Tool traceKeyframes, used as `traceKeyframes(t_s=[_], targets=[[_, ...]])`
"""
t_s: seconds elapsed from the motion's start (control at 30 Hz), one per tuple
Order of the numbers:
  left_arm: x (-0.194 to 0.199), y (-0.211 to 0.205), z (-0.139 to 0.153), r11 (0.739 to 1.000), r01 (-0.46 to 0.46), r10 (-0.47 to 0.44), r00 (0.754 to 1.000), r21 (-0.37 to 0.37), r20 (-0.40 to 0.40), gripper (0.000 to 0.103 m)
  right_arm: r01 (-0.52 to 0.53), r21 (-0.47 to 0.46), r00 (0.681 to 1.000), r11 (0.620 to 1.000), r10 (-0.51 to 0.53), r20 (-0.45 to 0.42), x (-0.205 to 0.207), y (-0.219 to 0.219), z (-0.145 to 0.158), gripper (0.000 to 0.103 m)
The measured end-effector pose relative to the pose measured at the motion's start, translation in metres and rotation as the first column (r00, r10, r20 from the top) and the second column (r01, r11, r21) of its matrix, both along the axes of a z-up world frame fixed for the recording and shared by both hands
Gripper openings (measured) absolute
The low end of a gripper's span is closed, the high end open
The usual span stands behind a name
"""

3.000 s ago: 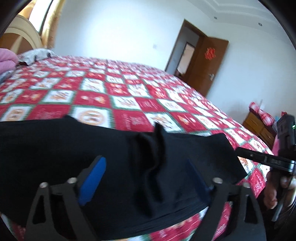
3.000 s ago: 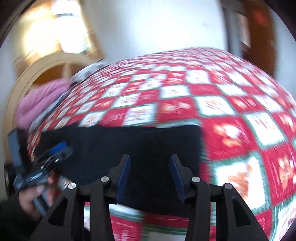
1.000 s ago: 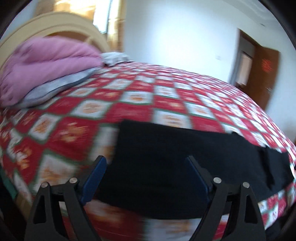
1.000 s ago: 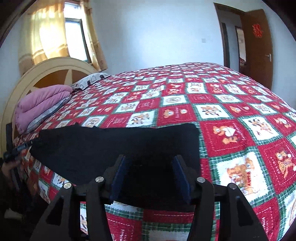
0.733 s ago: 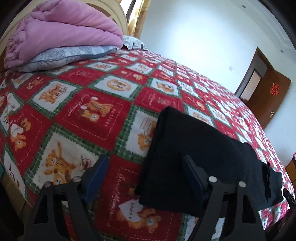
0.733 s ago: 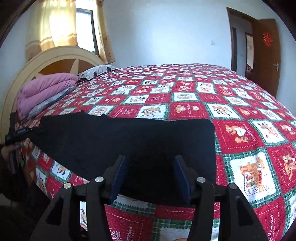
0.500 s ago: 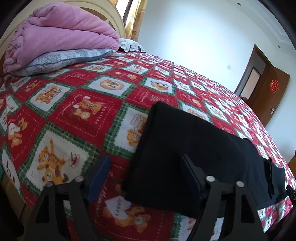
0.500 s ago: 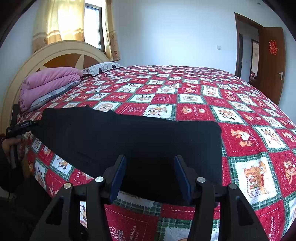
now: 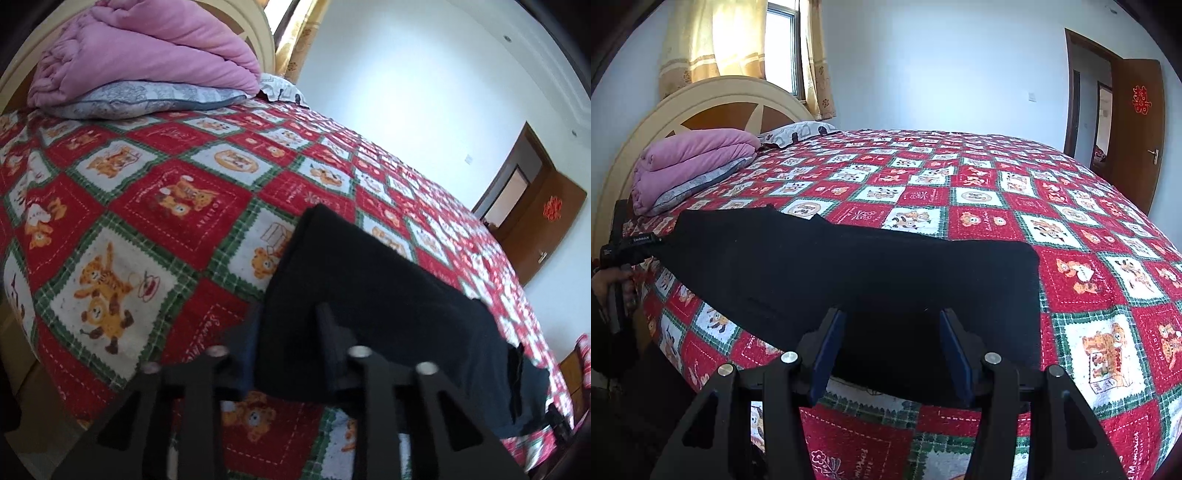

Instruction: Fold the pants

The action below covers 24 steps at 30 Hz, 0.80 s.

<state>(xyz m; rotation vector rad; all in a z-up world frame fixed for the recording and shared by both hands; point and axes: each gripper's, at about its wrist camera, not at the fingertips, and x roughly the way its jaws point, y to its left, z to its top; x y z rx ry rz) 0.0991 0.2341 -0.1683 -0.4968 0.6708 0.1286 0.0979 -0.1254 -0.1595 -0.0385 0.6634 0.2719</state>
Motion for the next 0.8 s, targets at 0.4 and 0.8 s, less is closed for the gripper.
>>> traceKeyframes(t_s=[0.4,0.8], targets=[[0.001,0.005,0.0,1.0,0.001,-0.001,1.0,-0.023,-0.001,0.028,0.004,0.004,1.0,1.0,-0.004,0.005,0.0,-0.002,0.001,0.055],[-0.019,0.002,-0.014,0.993,-0.093,0.093,0.996,0.071,0.007,0.071,0.002,0.003,1.0,1.0,-0.002,0.004,0.0,0.0,0.0,0.055]])
